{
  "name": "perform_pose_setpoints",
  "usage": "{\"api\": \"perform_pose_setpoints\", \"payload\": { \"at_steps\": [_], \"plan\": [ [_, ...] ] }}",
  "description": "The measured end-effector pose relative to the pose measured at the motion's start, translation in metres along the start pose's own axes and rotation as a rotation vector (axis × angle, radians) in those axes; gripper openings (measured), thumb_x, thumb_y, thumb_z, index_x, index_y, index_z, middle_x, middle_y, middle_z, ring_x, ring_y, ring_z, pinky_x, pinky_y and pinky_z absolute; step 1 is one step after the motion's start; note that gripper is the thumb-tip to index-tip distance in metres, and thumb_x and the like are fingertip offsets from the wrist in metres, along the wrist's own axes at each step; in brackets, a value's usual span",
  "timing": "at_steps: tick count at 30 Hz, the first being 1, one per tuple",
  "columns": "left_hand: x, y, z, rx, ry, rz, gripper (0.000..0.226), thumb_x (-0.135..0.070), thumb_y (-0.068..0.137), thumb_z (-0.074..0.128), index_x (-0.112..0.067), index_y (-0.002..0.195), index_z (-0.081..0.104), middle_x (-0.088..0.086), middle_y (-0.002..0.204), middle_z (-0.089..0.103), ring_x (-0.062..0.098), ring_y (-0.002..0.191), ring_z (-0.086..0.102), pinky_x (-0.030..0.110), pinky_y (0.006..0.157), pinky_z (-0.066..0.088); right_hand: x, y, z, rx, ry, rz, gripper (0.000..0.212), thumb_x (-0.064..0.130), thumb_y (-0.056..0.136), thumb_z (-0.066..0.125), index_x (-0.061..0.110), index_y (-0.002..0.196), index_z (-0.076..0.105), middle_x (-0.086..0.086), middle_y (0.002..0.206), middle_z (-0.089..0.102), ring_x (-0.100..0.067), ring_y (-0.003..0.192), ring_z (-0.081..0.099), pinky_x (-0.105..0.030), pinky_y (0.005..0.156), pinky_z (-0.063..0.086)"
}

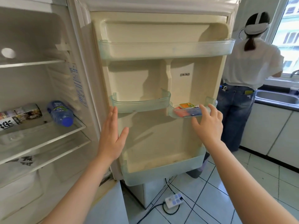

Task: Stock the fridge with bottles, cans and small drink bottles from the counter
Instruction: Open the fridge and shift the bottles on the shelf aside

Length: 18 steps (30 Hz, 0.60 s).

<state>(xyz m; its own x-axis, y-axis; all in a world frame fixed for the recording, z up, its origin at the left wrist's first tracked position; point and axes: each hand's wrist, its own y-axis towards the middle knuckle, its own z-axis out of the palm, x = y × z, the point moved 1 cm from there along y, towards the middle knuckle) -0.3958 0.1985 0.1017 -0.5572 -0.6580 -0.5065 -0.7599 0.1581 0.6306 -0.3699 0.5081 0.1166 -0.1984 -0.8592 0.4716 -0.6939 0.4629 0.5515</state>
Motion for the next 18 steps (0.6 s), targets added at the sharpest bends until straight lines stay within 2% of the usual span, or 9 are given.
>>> {"api": "perform_pose_setpoints", "payload": {
  "at_steps": [3,8,15,18],
  "plan": [
    [-0.002,0.001,0.002,0.015,-0.004,-0.013,0.076,-0.042,0.089,0.038,-0.026,0.151,-0.003,-0.015,0.154,-0.005,0.006,0.145,-0.001,0.029,0.118,0.004,0.008,-0.011,0.0,0.059,0.098,-0.037,0.055,0.029,0.087,0.055,0.021,0.139,0.041,-0.005,0.146,0.035,-0.031,0.128,0.033,-0.044,0.095,0.04],
    [-0.006,0.002,0.002,0.021,0.004,-0.031,0.078,-0.042,0.088,0.039,-0.027,0.151,-0.006,-0.018,0.152,-0.006,0.007,0.145,0.0,0.026,0.116,0.002,0.029,-0.033,0.006,0.187,0.199,-0.192,0.054,0.025,0.087,0.056,0.023,0.139,0.041,0.001,0.144,0.04,-0.025,0.128,0.039,-0.036,0.101,0.035],
    [-0.002,0.003,-0.006,0.082,-0.016,-0.038,0.08,-0.043,0.087,0.042,-0.028,0.151,-0.005,-0.012,0.157,-0.005,0.002,0.143,-0.002,0.024,0.115,0.002,0.046,-0.05,0.013,0.242,0.237,-0.124,0.054,0.028,0.089,0.054,0.018,0.141,0.041,-0.003,0.152,0.026,-0.025,0.136,0.031,-0.038,0.105,0.035],
    [-0.002,0.004,-0.011,0.111,-0.049,-0.037,0.077,-0.033,0.094,0.048,-0.029,0.151,-0.002,-0.009,0.16,-0.002,-0.004,0.14,-0.002,0.021,0.113,0.002,0.051,-0.056,0.016,0.256,0.258,-0.117,0.053,0.027,0.089,0.055,0.016,0.14,0.041,-0.005,0.152,0.027,-0.026,0.137,0.029,-0.038,0.107,0.032]
  ]
}}
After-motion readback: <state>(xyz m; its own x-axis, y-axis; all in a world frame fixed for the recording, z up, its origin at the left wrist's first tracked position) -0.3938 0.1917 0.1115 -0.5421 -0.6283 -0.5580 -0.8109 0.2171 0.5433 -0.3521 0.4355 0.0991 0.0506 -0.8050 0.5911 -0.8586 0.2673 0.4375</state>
